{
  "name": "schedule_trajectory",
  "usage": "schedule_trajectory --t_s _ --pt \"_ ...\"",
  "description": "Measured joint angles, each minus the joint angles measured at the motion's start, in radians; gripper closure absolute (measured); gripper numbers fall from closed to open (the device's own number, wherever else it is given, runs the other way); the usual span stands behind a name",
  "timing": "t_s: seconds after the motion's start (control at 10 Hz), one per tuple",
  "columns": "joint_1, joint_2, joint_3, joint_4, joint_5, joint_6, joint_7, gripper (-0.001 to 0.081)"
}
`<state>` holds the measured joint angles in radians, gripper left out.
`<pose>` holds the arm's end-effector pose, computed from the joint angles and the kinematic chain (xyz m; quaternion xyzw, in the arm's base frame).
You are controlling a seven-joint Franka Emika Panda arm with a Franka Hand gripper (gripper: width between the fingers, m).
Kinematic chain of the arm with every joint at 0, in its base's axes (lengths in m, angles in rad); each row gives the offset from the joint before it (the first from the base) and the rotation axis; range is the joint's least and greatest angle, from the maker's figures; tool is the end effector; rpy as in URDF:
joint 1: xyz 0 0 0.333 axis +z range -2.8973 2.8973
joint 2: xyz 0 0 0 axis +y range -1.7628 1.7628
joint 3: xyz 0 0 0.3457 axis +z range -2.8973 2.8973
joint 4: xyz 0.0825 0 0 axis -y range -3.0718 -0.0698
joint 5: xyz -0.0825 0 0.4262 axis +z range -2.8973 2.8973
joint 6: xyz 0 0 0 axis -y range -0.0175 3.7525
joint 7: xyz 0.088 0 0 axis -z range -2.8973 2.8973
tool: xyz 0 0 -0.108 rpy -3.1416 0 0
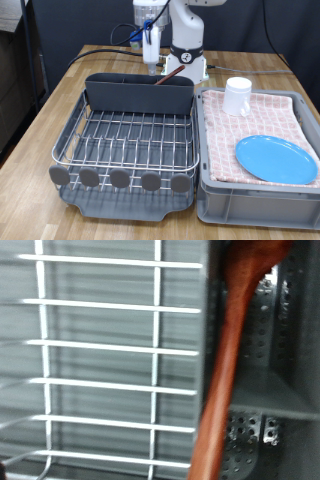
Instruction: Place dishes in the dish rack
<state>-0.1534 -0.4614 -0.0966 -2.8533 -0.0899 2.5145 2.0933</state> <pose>0.3609 -0.0873 0.3265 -0.4230 0.9040 -0.0423 0.0445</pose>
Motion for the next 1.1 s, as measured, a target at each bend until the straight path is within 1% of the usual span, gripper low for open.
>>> schedule_trajectory --t_s 0.1,0.2,0.4,0.6,0.7,0.8,0.9,1.0,1.1 --pt "0.006 -0.023 0.040 0.012 -0.015 -0.019 0.011 0.0016" --pt "0.020 -0.039 0.074 0.031 -0.018 -0.051 0.010 0.0016" --pt "0.073 -0.047 0.122 0.078 -0.018 -0.113 -0.019 0.0007" --pt "0.148 -0.035 0.138 0.128 -0.008 -0.170 -0.120 0.0004" --pt "0.188 -0.022 0.139 0.152 -0.002 -0.172 -0.173 0.0004" --pt "0.210 0.004 0.131 0.171 0.001 -0.172 -0.227 0.0004" --pt "0.205 0.004 0.132 0.171 0.001 -0.172 -0.204 0.0004" --pt "0.206 0.007 0.135 0.176 -0.010 -0.160 -0.211 0.0004" --pt "0.211 0.021 0.143 0.200 -0.018 -0.155 -0.233 0.0004"
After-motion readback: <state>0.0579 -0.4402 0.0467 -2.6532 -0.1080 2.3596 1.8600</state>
